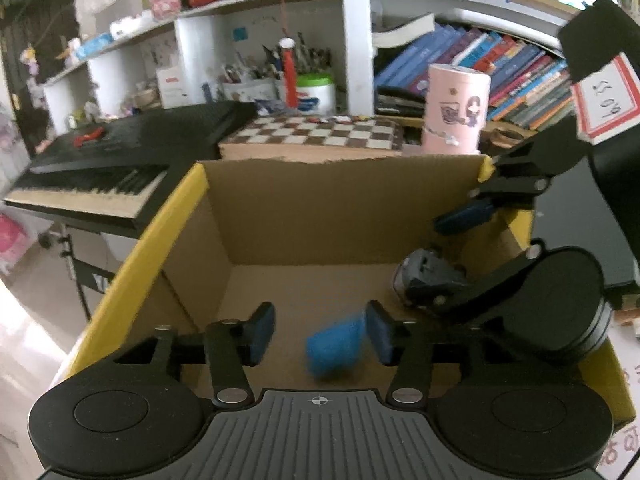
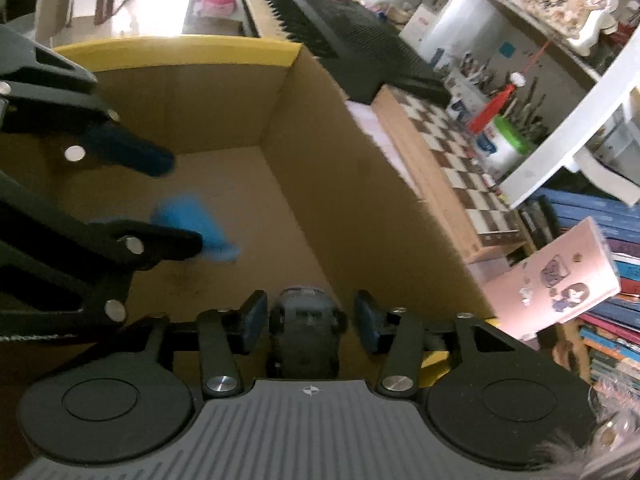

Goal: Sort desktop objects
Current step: 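Lower both tools into the yellow box and open them, releasing block and car, then withdraw both open tools from the box back toward the remaining objects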

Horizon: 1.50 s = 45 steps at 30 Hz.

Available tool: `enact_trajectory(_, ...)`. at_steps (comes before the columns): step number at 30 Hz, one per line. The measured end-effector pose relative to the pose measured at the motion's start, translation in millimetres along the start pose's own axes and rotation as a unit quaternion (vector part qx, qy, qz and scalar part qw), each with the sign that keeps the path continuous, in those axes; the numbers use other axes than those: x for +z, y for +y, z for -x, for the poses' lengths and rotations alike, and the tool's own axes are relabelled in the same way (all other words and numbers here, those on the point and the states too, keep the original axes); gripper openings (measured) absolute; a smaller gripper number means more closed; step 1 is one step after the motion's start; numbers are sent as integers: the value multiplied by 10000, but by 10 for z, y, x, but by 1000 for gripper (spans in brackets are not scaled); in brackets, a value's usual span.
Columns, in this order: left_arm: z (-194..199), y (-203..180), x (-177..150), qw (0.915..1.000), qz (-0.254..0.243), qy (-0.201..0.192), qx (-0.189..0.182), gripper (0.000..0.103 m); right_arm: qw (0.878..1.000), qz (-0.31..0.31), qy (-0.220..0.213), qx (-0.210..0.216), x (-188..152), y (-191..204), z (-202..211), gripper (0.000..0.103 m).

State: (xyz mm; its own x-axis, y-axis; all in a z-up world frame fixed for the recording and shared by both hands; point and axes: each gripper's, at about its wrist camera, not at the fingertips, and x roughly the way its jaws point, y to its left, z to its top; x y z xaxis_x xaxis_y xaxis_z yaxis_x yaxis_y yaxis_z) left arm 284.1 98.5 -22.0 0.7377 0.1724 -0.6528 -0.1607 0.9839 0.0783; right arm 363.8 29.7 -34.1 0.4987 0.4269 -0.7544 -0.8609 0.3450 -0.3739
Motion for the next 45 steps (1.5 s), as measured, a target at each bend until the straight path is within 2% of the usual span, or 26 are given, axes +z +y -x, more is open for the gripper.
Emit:
enact_trajectory(1, 23, 13, 3, 10000, 21, -52, -18, 56, 10000, -68, -2, -34, -3, -17, 10, 56)
enact_trajectory(3, 97, 32, 5, 9998, 79, -195, -35, 60, 9996, -240, -125, -9, -23, -51, 77, 56)
enact_trajectory(9, 362, 68, 13, 9981, 181, -595, 0, 78, 9953, -764, -519, -289, -68, -80, 373, 60)
enact_trajectory(11, 453, 77, 4, 9974, 198, -694, -31, 85, 9916, -1023, -689, -393, -104, -91, 504, 60)
enact_trajectory(17, 732, 85, -31, 9944, 285, -1015, -48, 93, 9717, -1885, -1148, -842, -240, -93, 910, 65)
enact_trajectory(25, 1034, 163, -159, 9896, 526, -1338, -45, 95, 9402, -2829, -1366, -1313, -465, 25, 1312, 65)
enact_trajectory(34, 1208, 223, -379, 9887, 575, -1386, -67, 95, 9173, -3380, -1264, -1681, -675, 303, 1550, 67)
enact_trajectory(38, 1257, 248, -482, 9892, 566, -1350, -103, 95, 9122, -3485, -1162, -1814, -751, 497, 1603, 67)
enact_trajectory(45, 1346, 264, -725, 9917, 510, -1153, -250, 96, 9139, -3517, -868, -1834, -867, 894, 1666, 70)
